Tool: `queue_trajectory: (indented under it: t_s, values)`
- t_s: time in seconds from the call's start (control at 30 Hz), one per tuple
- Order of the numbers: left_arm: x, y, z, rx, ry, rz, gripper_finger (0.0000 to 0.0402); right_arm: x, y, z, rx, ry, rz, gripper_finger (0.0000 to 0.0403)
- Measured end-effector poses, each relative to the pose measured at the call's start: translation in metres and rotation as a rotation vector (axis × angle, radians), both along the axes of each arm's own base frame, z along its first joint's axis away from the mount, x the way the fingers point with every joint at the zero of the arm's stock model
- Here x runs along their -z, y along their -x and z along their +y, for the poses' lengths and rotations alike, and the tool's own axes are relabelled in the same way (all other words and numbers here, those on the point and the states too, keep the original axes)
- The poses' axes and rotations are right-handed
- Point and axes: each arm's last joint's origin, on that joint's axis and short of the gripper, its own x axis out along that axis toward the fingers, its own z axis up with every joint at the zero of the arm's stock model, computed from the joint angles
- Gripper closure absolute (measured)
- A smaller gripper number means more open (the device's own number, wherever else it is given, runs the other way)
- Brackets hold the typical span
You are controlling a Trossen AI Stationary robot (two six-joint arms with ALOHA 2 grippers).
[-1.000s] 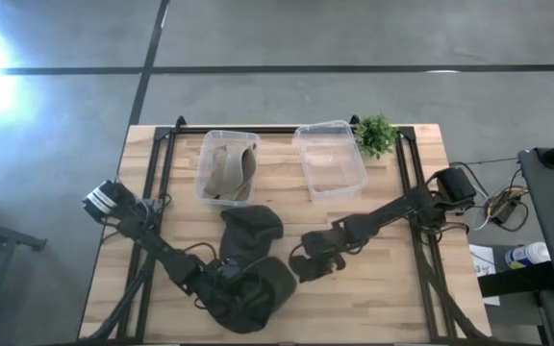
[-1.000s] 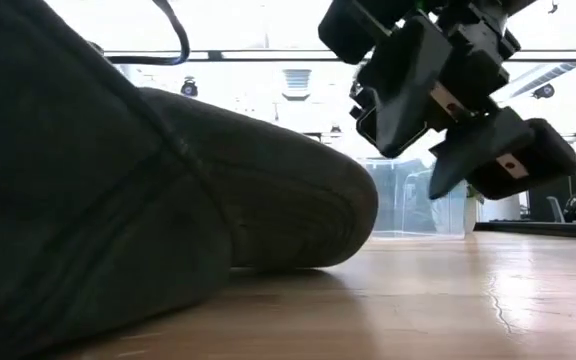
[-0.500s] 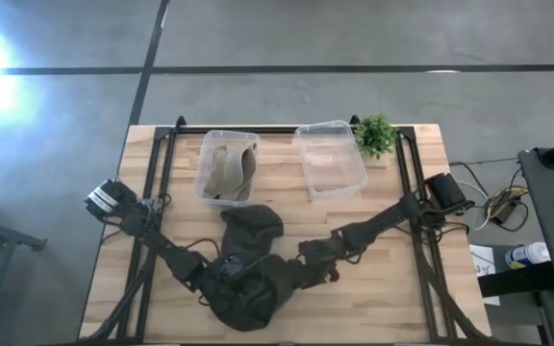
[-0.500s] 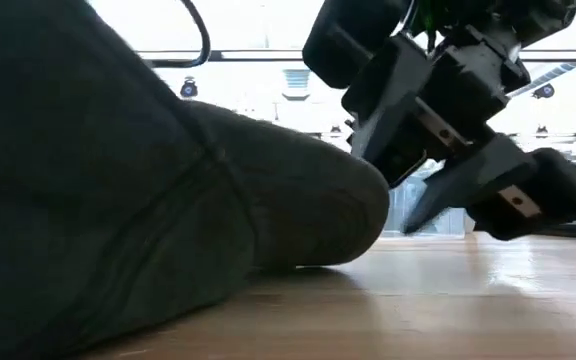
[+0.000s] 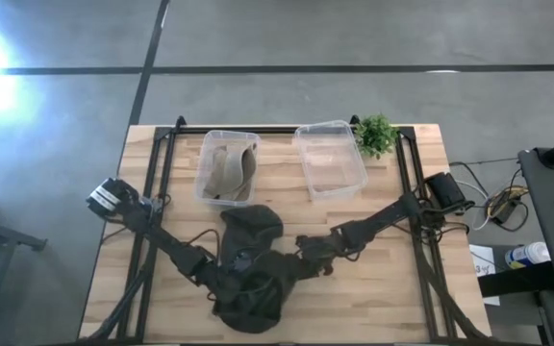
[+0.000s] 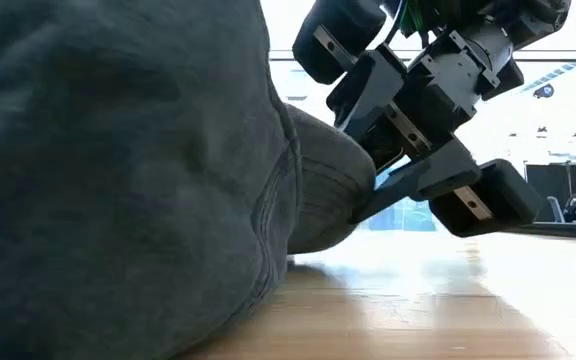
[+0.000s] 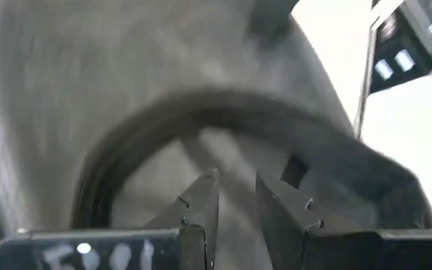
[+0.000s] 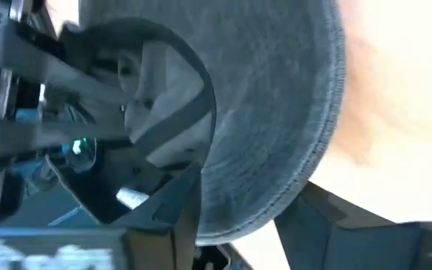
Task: Pick & Place hat
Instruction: Put the bottom black cap into the right transparent bin
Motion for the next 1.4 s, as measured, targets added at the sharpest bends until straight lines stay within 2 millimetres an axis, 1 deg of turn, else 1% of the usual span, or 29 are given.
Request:
queue_trajectory:
  t_s: [0.13, 0.23, 0.3, 0.4, 0.47, 0.53, 0.67, 0.8, 0.9, 1.0, 1.1, 1.2, 1.3, 1.37, 1.4]
  values:
    - [-0.004, -0.006, 0.005, -0.013, -0.026, -0.035, 0.0317, -0.001, 0.0, 0.0, -0.009, 0.038, -0.021, 0.0315]
    - [-0.013, -0.011, 0.004, 0.004, -0.048, -0.071, 0.0317, -0.002, 0.001, 0.0, -0.035, 0.064, -0.04, 0.0361]
    - [-0.025, -0.014, 0.003, 0.016, -0.048, -0.108, 0.0317, -0.004, 0.001, 0.001, -0.057, 0.083, -0.06, 0.0384]
    - [-0.051, -0.015, 0.003, 0.023, -0.057, -0.187, 0.0317, -0.008, 0.002, 0.004, -0.105, 0.124, -0.097, 0.0388]
    - [-0.069, -0.013, 0.007, 0.006, -0.093, -0.249, 0.0317, -0.012, 0.004, 0.005, -0.141, 0.161, -0.129, 0.0389]
    - [-0.089, -0.011, 0.012, -0.029, -0.136, -0.319, 0.0317, -0.022, 0.005, 0.005, -0.168, 0.21, -0.186, 0.0389]
    - [-0.136, 0.003, 0.025, -0.153, -0.187, -0.46, 0.0317, -0.053, 0.012, 0.002, -0.192, 0.358, -0.328, 0.039]
    - [-0.182, 0.024, 0.042, -0.269, -0.189, -0.584, 0.0317, -0.098, 0.029, -0.007, -0.156, 0.574, -0.447, 0.039]
    - [-0.211, 0.041, 0.055, -0.328, -0.194, -0.658, 0.0317, -0.133, 0.052, -0.02, -0.066, 0.762, -0.444, 0.039]
    - [-0.23, 0.055, 0.064, -0.346, -0.222, -0.706, 0.0317, -0.167, 0.081, -0.033, 0.06, 0.973, -0.419, 0.0391]
    - [-0.238, 0.063, 0.069, -0.351, -0.246, -0.726, 0.0317, -0.199, 0.108, -0.046, 0.234, 1.189, -0.377, 0.0391]
    - [-0.238, 0.064, 0.07, -0.349, -0.27, -0.723, 0.0317, -0.22, 0.126, -0.057, 0.405, 1.39, -0.293, 0.0391]
    - [-0.23, 0.062, 0.069, -0.311, -0.352, -0.662, 0.0317, -0.231, 0.133, -0.066, 0.56, 1.564, -0.167, 0.0391]
    - [-0.217, 0.061, 0.067, -0.267, -0.425, -0.562, 0.0317, -0.234, 0.131, -0.073, 0.622, 1.638, -0.081, 0.039]
    - [-0.208, 0.061, 0.067, -0.253, -0.437, -0.499, 0.0317, -0.233, 0.129, -0.077, 0.616, 1.666, -0.044, 0.039]
